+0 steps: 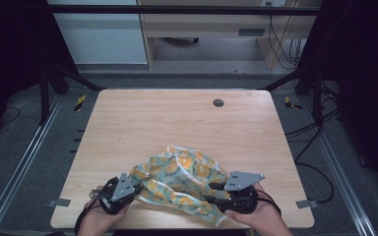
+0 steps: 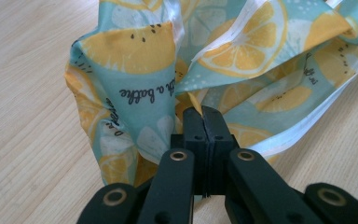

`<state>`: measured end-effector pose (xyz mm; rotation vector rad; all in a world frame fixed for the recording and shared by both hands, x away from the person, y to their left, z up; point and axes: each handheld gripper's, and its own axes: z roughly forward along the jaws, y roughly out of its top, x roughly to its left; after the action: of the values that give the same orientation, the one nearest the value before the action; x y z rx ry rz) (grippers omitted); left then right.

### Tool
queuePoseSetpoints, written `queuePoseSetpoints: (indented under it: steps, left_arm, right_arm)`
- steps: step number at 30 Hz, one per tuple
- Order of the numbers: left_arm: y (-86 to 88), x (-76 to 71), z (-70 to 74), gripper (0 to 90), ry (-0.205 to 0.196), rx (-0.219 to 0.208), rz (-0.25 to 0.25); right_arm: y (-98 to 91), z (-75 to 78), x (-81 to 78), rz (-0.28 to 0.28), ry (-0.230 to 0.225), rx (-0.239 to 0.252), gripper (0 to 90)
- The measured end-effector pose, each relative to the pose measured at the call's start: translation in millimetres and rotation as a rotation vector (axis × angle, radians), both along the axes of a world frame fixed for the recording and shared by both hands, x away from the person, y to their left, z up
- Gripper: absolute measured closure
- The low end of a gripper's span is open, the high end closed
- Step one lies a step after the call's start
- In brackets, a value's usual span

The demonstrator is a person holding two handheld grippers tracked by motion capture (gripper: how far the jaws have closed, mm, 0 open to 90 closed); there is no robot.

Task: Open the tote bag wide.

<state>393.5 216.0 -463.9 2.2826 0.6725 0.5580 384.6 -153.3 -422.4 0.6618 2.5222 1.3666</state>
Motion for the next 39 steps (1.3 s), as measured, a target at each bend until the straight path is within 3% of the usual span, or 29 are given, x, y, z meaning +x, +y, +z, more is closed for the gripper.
queuePoseSetpoints:
  steps: [6, 9, 11, 12, 13, 14, 17, 23, 27, 29, 34, 36, 39]
  left_arm:
    - [-2.9, -2.4, 2.2, 89.9, -0.014, -0.003, -0.008]
    - [-2.8, -3.0, 3.2, 90.0, -0.021, -0.021, -0.003]
    - [-1.7, -3.1, 4.1, 90.0, -0.024, -0.009, -0.008]
    - [-1.5, -3.5, 4.3, 90.0, -0.027, -0.008, -0.006]
    - [-1.5, -4.1, 4.6, 90.0, -0.031, -0.011, -0.004]
    - [-1.9, -4.5, 4.5, 90.0, -0.034, -0.018, -0.001]
    - [-1.9, -5.8, 7.2, 90.0, -0.055, -0.002, -0.007]
    - [-2.2, -7.7, 9.6, 90.0, -0.075, 0.007, -0.011]
    - [-1.8, -7.4, 9.6, 90.0, -0.083, 0.028, -0.007]
    - [-1.1, -6.8, 9.2, 90.0, -0.074, 0.046, -0.004]
    - [2.4, -4.5, 5.8, 90.0, -0.045, 0.095, 0.025]
    - [3.8, -4.3, 6.5, 90.0, -0.04, 0.083, 0.023]
    - [4.7, -6.4, 11.1, 88.3, -0.045, 0.042, 0.018]
  right_arm:
    - [15.8, 6.7, 17.1, -0.033, -0.045, -0.033, 51.7]
    - [30.6, 0.4, 28.2, -0.027, -0.03, -0.072, 50.4]
    - [39.9, -3.9, 33.5, -0.023, -0.007, -0.125, 60.1]
    - [42.6, -4.6, 35.2, -0.02, -0.007, -0.156, 75.4]
    - [44.1, -3.4, 36.2, -0.015, -0.008, -0.177, 83.9]
    - [45.2, -0.8, 37.2, -0.018, -0.014, -0.173, 89.6]
    - [46.6, 13.1, 40.3, -0.004, -0.034, -0.144, 90.0]
    - [40.4, 50.8, 53.7, -0.028, -0.089, -0.001, 90.0]
    - [33.1, 67.3, 66.7, -0.065, -0.097, 0.074, 90.0]
    - [31.7, 68.8, 68.6, -0.071, -0.096, 0.088, 90.0]
    - [17.3, 74.9, 82.1, -0.152, -0.104, 0.149, 90.0]
    - [10.4, 76.7, 87.6, -0.189, -0.106, 0.163, 90.0]
    - [8.5, 73.3, 93.8, -0.199, -0.088, 0.146, 90.0]
